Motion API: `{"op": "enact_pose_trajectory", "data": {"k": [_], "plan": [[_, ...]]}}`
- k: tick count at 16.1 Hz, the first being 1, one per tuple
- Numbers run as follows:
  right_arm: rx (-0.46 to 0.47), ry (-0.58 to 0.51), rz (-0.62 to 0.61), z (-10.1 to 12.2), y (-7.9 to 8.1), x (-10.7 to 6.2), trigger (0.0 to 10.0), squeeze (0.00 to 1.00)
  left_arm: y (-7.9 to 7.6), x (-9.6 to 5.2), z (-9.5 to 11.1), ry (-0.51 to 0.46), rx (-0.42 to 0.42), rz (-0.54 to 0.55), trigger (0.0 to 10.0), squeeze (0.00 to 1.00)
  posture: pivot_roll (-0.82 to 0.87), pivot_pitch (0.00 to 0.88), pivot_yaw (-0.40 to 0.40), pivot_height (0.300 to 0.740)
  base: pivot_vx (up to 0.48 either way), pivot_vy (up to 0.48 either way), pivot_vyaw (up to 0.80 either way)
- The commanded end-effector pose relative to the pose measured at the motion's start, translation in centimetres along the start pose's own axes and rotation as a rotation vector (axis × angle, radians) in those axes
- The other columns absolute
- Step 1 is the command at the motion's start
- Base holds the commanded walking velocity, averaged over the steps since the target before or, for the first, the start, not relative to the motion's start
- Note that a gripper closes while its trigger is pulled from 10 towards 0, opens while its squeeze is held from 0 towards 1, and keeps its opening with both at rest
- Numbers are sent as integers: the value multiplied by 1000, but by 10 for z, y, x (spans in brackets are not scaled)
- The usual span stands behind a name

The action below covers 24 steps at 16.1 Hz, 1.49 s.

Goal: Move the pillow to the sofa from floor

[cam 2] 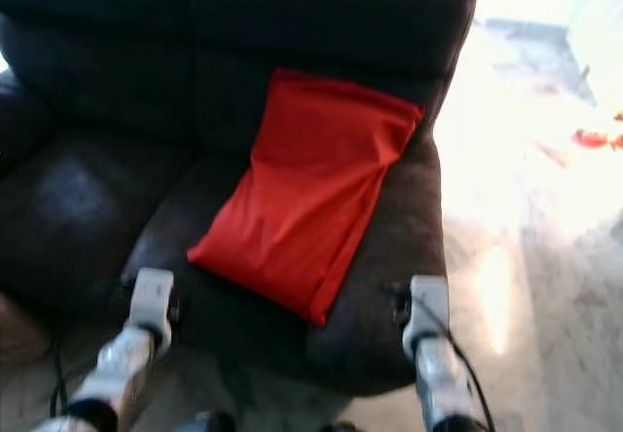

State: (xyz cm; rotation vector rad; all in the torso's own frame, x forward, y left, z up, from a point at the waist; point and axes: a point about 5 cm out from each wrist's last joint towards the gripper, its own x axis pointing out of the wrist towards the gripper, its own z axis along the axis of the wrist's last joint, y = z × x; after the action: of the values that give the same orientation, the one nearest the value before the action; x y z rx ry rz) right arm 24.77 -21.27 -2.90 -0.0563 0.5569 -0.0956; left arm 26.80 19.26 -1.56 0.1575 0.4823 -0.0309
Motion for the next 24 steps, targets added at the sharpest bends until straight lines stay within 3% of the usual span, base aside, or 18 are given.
{"op": "enact_pose_trajectory", "data": {"k": [1,2,4,8,17,20,24], "plan": [[-29,72,10,-21,0,-7,10000,0,1,-9,-27,114,14,-2,10000,0,25,25,-37,740,0,0,0],[-30,135,7,-38,0,-13,10000,0,5,-19,-48,200,34,6,10000,0,19,18,-36,740,0,0,0],[-6,186,6,-54,-1,-20,10000,0,11,-29,-66,262,30,32,10000,0,19,10,-37,740,0,0,0],[-11,254,28,-71,0,-29,10000,0,16,-40,-83,330,33,68,10000,0,30,0,-50,740,0,0,0],[13,270,75,-73,17,-28,10000,0,13,-34,-76,301,11,71,10000,0,26,20,-40,740,0,0,0],[16,328,59,-86,20,-35,10000,0,14,-37,-80,320,20,78,10000,0,30,45,-36,740,0,0,0],[16,328,69,-86,24,-35,10000,0,15,-39,-84,334,34,73,10000,0,29,68,-36,740,0,0,0]]}}
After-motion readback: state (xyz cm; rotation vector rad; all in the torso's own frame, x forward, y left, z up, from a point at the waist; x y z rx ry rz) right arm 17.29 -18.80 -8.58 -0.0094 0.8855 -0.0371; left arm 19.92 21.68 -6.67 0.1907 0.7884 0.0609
